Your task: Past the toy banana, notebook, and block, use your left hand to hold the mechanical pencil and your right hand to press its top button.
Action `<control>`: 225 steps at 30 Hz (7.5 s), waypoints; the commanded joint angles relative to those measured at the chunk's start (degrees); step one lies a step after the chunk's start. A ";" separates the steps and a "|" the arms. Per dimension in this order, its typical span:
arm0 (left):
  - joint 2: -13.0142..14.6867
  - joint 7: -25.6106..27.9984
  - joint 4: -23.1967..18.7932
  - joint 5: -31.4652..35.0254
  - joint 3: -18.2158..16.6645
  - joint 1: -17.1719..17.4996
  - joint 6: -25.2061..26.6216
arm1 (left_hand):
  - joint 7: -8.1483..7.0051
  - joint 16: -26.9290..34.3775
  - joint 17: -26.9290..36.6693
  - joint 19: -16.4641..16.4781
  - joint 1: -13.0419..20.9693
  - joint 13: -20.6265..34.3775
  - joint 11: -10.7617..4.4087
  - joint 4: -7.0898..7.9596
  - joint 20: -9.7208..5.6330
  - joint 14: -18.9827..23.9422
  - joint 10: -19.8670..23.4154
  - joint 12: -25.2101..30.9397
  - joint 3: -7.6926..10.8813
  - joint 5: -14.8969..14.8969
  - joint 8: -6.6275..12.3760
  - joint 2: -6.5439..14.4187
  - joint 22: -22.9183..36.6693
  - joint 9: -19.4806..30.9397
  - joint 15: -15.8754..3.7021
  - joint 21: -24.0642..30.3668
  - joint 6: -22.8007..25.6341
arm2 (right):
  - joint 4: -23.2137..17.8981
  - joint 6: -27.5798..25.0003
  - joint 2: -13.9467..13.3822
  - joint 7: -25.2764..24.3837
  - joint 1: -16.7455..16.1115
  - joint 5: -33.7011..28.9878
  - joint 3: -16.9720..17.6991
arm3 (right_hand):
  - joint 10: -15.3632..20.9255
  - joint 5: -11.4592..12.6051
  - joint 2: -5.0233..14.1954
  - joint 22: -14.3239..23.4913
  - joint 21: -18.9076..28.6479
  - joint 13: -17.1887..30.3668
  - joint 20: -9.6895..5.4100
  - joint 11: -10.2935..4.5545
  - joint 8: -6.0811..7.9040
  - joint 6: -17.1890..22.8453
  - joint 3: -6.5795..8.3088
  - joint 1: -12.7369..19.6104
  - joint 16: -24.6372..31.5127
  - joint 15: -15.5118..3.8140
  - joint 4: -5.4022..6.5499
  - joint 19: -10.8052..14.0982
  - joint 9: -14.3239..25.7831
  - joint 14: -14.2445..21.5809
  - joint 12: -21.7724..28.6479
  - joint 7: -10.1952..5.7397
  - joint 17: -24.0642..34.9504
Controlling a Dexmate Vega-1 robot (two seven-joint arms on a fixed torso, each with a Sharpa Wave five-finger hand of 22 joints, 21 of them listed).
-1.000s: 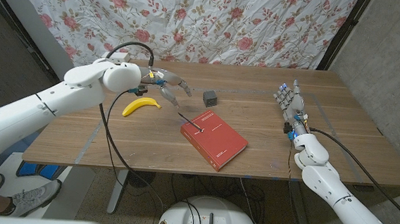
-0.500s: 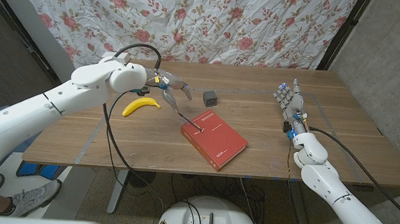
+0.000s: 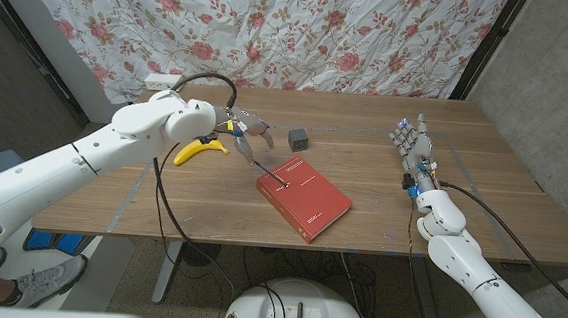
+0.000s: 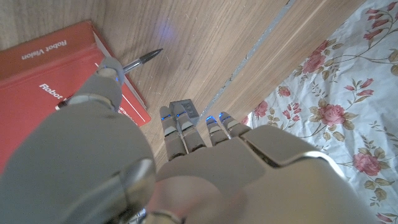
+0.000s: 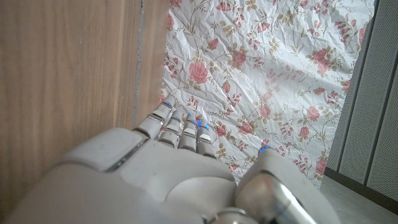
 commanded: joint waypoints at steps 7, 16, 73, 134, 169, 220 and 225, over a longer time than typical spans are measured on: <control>-1.44 1.24 -0.41 3.13 0.24 3.76 2.77 | 0.66 0.42 0.27 0.54 3.04 0.08 0.05 -0.05 -3.36 1.58 1.44 0.30 1.06 0.73 -0.43 2.10 0.18 0.15 -6.46 0.56 -0.18 | -1.20 0.65 -0.03 -2.26 -1.53 -1.45 0.41 | 0.62 0.19 0.57 0.12 0.47 0.04 0.39 -0.06 0.58 1.21 0.61 -0.18 0.34 0.30 -0.25 0.39 0.08 0.57 0.41 -0.39 -0.15; -1.40 4.18 0.92 3.37 0.31 5.10 2.64 | 1.43 0.68 0.23 1.70 5.18 0.05 0.04 -0.18 -2.77 3.75 3.52 0.54 1.46 0.81 0.04 2.99 0.19 0.16 -7.03 0.82 1.33 | -2.14 0.62 -0.21 -3.43 -2.44 -1.91 0.77 | 0.89 0.22 0.79 0.11 0.52 0.00 0.12 -0.11 0.60 1.57 0.99 0.03 0.35 0.12 -0.51 0.62 0.08 0.63 0.46 -0.41 -0.43; -2.95 15.97 7.23 5.72 1.97 5.15 -1.53 | 0.13 0.51 0.35 16.93 13.07 0.12 -0.12 0.21 -4.54 18.74 23.66 1.21 -2.34 1.06 2.77 5.35 0.30 0.41 -9.85 1.68 23.49 | -3.33 0.32 0.32 -6.27 -3.66 -3.46 1.01 | 1.79 0.10 1.15 0.08 0.60 -0.05 -0.15 -0.07 0.74 3.63 2.44 0.50 0.61 -0.25 -1.45 1.54 0.09 1.37 0.55 -1.13 -1.51; -3.99 18.27 7.62 5.69 2.22 5.66 -0.06 | 0.36 0.39 0.44 21.88 16.32 0.26 -0.30 0.21 -4.92 23.24 33.37 0.92 -3.71 1.29 1.70 7.75 0.47 0.50 -10.30 1.69 31.38 | -4.46 -0.14 -0.62 -6.36 -4.44 -3.86 1.32 | 2.19 -0.16 1.19 0.09 0.49 -0.05 0.06 -0.14 0.54 4.63 3.46 0.29 0.67 -0.20 -1.87 1.88 0.10 1.43 0.47 -1.63 -2.03; -3.54 19.38 6.99 6.70 2.27 6.47 0.61 | 1.58 0.44 0.50 26.30 18.08 0.77 -0.37 0.16 -5.16 27.18 44.14 2.24 -5.26 1.08 3.22 9.97 0.57 1.10 -10.69 2.15 41.30 | -5.02 -0.14 -0.86 -6.59 -4.92 -3.96 1.62 | 2.21 -0.30 1.10 0.09 0.44 -0.04 0.13 -0.12 0.42 4.92 3.91 -0.09 0.74 -0.21 -1.97 1.90 0.11 1.45 0.39 -1.67 -2.20; -3.33 20.99 -4.29 5.01 -4.01 16.25 20.25 | 2.01 0.63 0.64 27.53 18.22 0.89 -0.39 0.37 -5.65 30.53 49.09 2.37 -7.00 0.97 3.45 9.65 0.68 1.03 -10.86 1.99 44.75 | -8.00 -0.75 -3.46 -6.28 -5.08 -6.93 1.43 | 2.42 -0.46 0.87 0.10 0.42 -0.04 0.07 -0.12 0.31 5.19 4.55 -0.74 0.79 -0.29 -2.16 2.01 0.12 1.42 0.39 -1.87 -2.42; -4.32 22.14 -4.75 5.04 -3.70 16.75 22.59 | 2.13 0.59 0.63 27.58 18.23 0.88 -0.39 0.36 -5.59 30.66 49.27 2.31 -7.08 0.97 3.31 9.66 0.68 0.93 -10.87 1.97 44.79 | -8.25 0.03 -3.14 -5.86 -5.39 -6.46 1.63 | 2.48 -0.46 0.91 0.10 0.42 -0.04 0.03 -0.12 0.31 5.24 4.68 -0.74 0.80 -0.31 -2.22 2.03 0.12 1.47 0.41 -1.95 -2.46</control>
